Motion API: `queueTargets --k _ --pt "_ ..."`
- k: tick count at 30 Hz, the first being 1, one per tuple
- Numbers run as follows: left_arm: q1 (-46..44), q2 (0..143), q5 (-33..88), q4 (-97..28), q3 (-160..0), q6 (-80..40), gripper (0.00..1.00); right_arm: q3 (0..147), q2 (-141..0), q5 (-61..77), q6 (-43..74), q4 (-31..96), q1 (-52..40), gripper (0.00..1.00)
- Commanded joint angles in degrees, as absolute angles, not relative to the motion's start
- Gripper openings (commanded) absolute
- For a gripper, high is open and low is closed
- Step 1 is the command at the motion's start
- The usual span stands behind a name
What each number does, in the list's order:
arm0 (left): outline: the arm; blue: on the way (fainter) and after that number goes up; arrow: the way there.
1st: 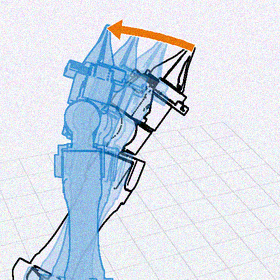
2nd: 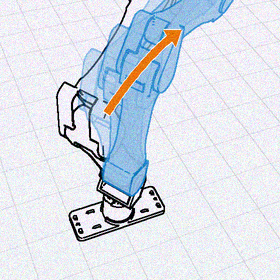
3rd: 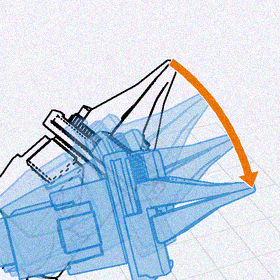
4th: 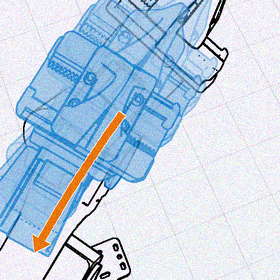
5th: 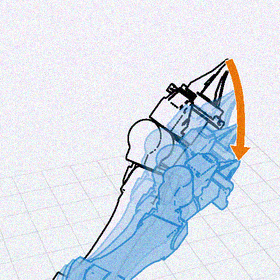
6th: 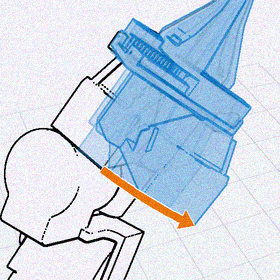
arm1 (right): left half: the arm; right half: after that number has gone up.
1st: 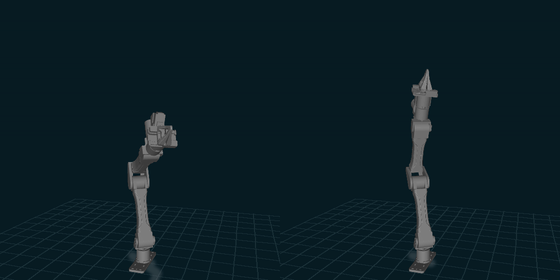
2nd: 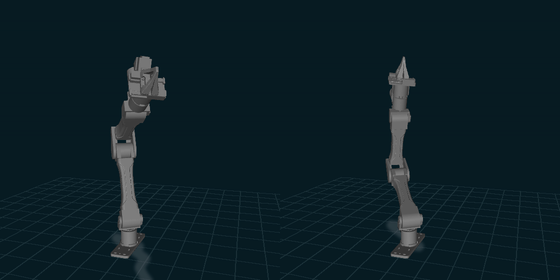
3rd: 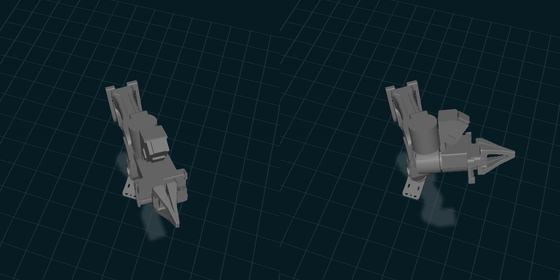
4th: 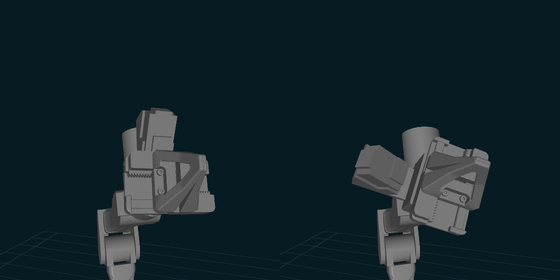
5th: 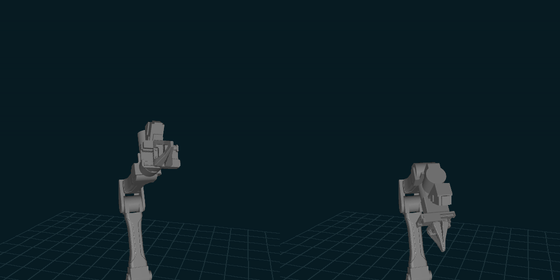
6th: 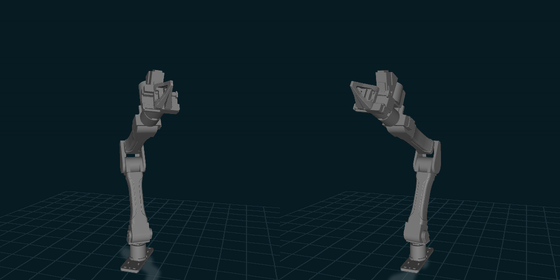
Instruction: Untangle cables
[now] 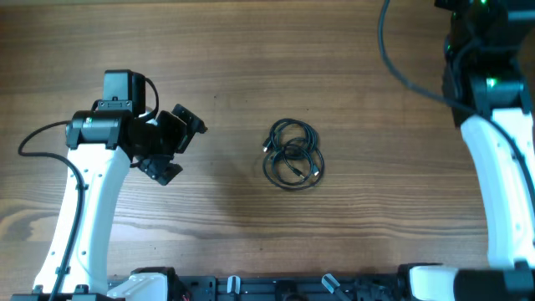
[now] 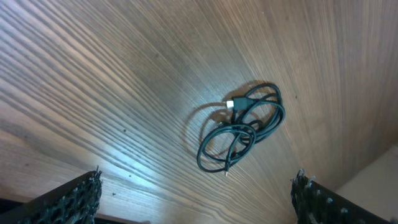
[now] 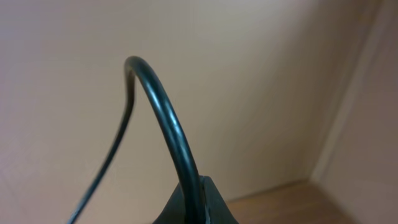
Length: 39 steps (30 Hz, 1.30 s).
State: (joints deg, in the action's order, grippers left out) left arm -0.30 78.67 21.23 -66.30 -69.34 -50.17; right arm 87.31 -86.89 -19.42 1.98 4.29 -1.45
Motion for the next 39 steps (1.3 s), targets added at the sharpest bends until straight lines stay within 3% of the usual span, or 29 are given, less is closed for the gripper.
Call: queueTargets --k 1,5,6,7,8,9,14,16,20,25,30,34,37,39 --pt "-0.25 78.83 19.66 -66.26 -69.34 -49.74 0.99 88.55 -93.65 -0.78 17.87 4.19 6.68 0.04" --pt "-0.25 78.83 19.62 -66.24 -69.34 -49.74 1.00 88.55 -102.96 11.57 33.17 9.34 15.42 0.05" --pt "-0.25 78.83 19.55 -66.22 -69.34 -49.74 1.00 88.55 -105.36 11.70 32.99 12.34 17.37 0.28" --pt "-0.25 78.83 19.42 -66.19 -69.34 -49.74 1.00 88.55 -106.65 11.62 32.69 14.55 18.63 0.61" --pt "-0.25 78.83 19.42 -66.08 -69.34 -49.74 1.00 88.55 -107.44 11.38 30.28 16.38 19.86 0.87" --pt "-0.25 78.83 19.42 -66.04 -69.34 -49.74 1.00 88.55 -107.66 9.80 28.10 17.87 20.80 0.99" --pt "-0.25 78.83 19.42 -66.08 -69.34 -49.74 1.00 88.55 -107.48 -4.12 18.85 29.63 24.51 1.00" --pt "-0.25 78.83 19.42 -66.11 -69.34 -49.74 1.00 88.55 -107.48 -1.67 18.44 35.05 24.84 1.00" --pt "-0.25 78.83 19.42 -66.24 -69.34 -49.71 1.00 88.51 -107.48 16.71 18.15 45.08 24.82 1.00" --pt "-0.25 78.83 19.42 -66.43 -69.34 -49.74 1.00 87.99 -107.48 12.19 18.17 60.12 24.73 1.00" --pt "-0.25 78.83 19.42 -66.48 -69.34 -49.71 1.00 80.62 -107.48 2.68 25.78 58.28 24.71 1.00" --pt "-0.25 78.83 19.42 -66.48 -69.34 -49.71 1.00 69.47 -107.53 2.98 28.69 45.60 24.73 0.99" --pt "-0.25 78.83 19.42 -66.48 -69.34 -49.71 1.00 66.92 -107.55 2.96 28.64 39.31 24.69 0.82" --pt "-0.25 78.83 19.42 -66.46 -69.34 -49.71 1.00 66.72 -107.55 2.31 28.69 37.69 24.67 0.76"
